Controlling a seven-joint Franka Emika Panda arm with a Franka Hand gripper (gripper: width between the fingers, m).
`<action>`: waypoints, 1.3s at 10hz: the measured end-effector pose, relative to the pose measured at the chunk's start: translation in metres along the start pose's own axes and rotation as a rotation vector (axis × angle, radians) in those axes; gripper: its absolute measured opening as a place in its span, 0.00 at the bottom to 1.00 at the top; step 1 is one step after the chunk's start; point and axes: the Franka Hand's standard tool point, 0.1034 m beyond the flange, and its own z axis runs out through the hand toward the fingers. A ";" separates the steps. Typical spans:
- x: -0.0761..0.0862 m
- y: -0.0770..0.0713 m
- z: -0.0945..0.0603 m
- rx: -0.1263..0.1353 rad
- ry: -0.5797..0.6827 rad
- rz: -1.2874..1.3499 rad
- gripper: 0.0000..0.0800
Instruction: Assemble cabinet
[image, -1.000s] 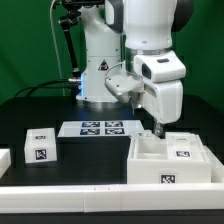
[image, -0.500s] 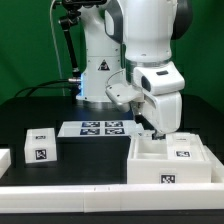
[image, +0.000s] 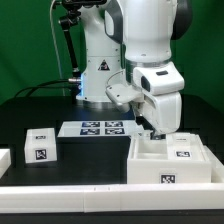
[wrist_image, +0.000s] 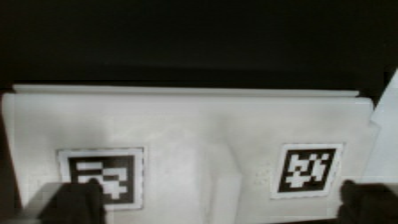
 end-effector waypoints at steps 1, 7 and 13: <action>0.000 0.000 0.000 0.000 0.000 0.000 0.66; -0.001 0.001 -0.001 -0.002 -0.001 0.001 0.02; -0.001 0.001 -0.002 -0.004 -0.002 0.016 0.00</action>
Offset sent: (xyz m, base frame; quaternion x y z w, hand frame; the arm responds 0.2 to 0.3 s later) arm 0.0000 0.0000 0.0000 0.0000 0.0000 0.0000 1.0000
